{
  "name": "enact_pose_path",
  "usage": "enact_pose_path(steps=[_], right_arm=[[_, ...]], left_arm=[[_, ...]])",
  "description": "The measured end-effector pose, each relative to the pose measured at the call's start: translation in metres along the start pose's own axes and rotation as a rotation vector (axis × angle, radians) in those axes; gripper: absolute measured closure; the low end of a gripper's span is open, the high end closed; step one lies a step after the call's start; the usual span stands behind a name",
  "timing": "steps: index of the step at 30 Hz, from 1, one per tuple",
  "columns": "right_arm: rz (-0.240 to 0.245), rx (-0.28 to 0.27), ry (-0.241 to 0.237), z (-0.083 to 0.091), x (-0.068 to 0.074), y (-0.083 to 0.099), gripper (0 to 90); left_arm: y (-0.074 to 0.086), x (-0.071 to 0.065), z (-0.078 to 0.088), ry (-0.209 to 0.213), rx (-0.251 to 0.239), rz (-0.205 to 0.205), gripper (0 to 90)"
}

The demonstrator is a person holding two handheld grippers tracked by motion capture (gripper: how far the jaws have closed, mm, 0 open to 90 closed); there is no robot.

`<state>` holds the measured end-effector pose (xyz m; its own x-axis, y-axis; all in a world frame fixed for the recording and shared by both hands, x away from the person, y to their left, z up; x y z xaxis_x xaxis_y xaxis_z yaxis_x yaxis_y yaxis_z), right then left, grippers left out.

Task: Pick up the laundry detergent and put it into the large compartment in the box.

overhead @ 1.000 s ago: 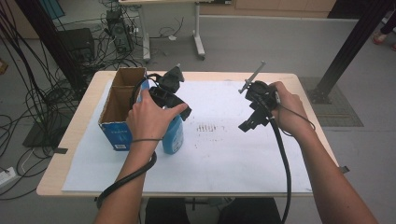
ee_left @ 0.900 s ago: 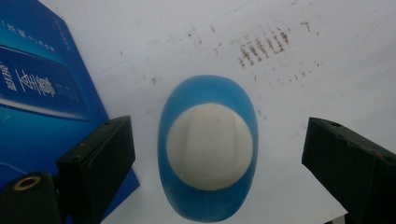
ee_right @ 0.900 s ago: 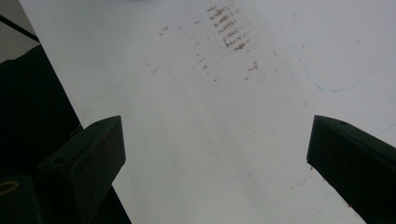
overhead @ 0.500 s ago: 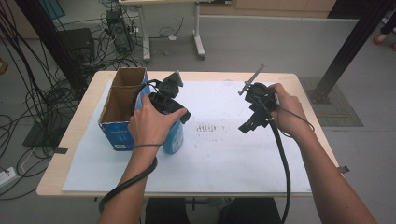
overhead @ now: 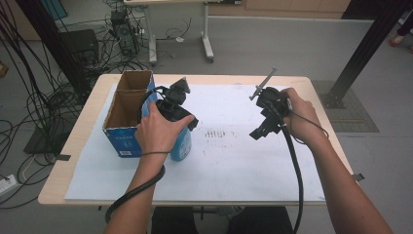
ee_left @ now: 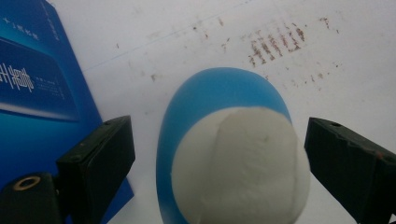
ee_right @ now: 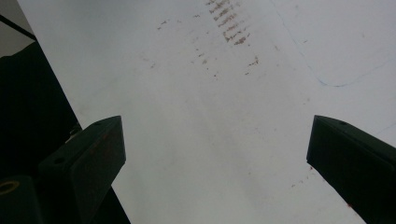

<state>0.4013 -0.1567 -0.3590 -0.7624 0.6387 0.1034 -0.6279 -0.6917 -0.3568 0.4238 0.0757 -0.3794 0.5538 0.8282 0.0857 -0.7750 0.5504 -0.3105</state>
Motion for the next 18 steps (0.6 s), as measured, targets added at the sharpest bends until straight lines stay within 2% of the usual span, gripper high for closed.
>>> enact_pose_path(steps=[11, 18], right_arm=[[-0.001, 0.003, 0.0, -0.0009, -0.0008, 0.0012, 4.2], [0.0, 0.005, 0.002, -0.0016, -0.0014, 0.0014, 4.2]], left_arm=[[0.0007, 0.0023, -0.0073, -0.002, 0.006, 0.009, 10.3], [0.0012, 0.0022, -0.0065, -0.002, 0.01, 0.003, 10.3]])
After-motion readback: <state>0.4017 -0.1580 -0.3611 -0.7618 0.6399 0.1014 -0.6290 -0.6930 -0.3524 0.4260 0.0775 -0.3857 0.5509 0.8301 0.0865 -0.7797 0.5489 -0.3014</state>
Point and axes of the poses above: each handheld gripper's, and its own axes: z roughly backward along the jaws, y roughly out of its underside, x roughly to its left, the point moved 10 cm from there along -z, roughly forward along the jaws, and after that the axes turned 11 degrees about -z, right-handed, at the moved point
